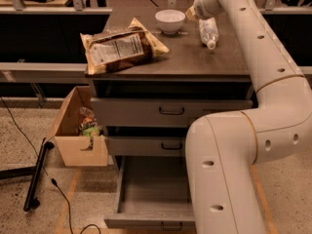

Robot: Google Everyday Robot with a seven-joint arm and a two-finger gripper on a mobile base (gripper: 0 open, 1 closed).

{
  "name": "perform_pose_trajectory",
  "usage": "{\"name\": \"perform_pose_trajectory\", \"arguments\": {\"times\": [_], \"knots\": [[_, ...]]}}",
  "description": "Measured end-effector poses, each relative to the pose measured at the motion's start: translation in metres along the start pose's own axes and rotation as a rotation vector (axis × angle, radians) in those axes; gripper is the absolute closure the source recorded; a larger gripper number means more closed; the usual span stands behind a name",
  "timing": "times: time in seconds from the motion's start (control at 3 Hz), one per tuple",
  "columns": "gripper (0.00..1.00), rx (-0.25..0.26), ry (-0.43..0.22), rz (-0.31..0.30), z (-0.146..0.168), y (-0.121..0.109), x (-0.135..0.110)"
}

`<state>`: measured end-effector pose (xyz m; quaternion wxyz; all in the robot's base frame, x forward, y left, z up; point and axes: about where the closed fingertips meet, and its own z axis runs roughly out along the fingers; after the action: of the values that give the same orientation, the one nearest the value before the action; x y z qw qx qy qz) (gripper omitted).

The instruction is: Place blue plastic bottle into white bowl

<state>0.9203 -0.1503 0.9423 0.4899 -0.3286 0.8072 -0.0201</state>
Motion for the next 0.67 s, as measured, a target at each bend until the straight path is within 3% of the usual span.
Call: {"name": "perform_pose_trajectory", "arguments": {"times": [0.67], "knots": [[0.41,0.119,-0.046,0.076,-0.016,-0.046,0.005]]}}
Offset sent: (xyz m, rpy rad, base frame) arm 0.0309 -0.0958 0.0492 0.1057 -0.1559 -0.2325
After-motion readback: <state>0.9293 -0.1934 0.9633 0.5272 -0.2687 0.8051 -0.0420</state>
